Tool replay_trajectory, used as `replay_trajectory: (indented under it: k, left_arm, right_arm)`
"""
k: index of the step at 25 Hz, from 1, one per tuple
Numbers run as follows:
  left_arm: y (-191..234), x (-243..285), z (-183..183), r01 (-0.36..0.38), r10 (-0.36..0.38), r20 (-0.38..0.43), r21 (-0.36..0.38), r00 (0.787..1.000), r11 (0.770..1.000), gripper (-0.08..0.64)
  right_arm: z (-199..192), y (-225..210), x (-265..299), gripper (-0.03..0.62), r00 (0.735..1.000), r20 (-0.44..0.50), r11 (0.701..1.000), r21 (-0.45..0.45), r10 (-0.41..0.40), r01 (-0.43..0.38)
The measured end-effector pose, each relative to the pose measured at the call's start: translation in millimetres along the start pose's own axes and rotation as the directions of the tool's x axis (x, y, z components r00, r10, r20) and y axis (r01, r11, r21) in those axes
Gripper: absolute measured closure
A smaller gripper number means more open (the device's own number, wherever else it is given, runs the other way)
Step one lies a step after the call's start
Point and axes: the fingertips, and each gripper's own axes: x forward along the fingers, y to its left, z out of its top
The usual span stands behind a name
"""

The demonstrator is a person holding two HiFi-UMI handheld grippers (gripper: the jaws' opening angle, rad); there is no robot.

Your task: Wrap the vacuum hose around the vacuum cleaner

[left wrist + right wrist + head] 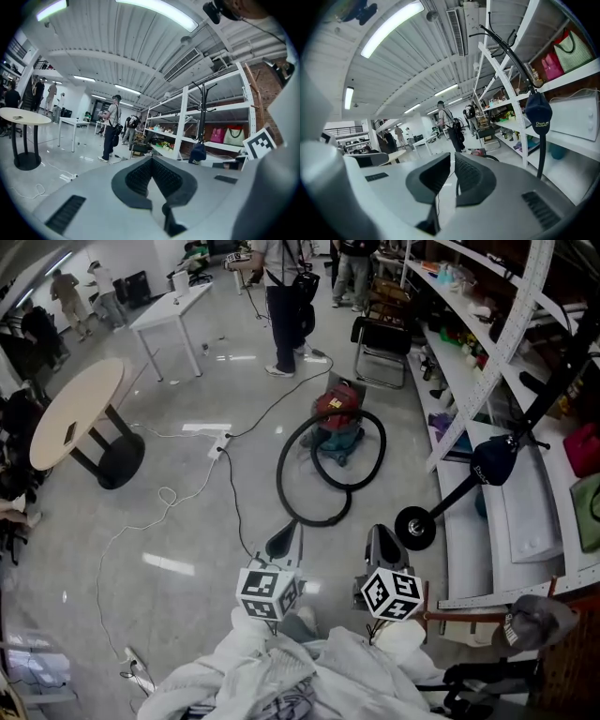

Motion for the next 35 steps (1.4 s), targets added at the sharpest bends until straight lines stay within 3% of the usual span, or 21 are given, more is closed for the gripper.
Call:
replay_trajectory:
  k: [12,27,31,35]
  left_arm:
    - [52.4,110.2,-15.6,0.017,-0.019,-0.116,-0.012,0.993,1.0,0.563]
    - [136.5,333.7,-14.5,-0.016,0.018,-0.137,0.018,0.99,1.0,0.563]
    - [171.0,376.4,-56.5,-0.028,0.027,-0.163,0.001,0.986,1.0,0.563]
    - [207.5,423.7,-145.6,0.002,-0.007,-0.17,-0.027,0.985,1.0,0.563]
  right_arm:
    - [-8.2,-37.9,126.7,0.566,0.996,-0.072,0.998,0.025,-0.051,0.053]
    - [-24.0,-109.9,359.1,0.531,0.977,-0.214,1.0,0.025,-0.008,0.014]
    - [-71.2,-128.3,405.7,0.529,0.962,-0.272,1.0,-0.001,-0.023,0.024]
    - [-177.8,-167.3,442.9,0.523,0.924,-0.371,0.995,-0.021,-0.096,0.095]
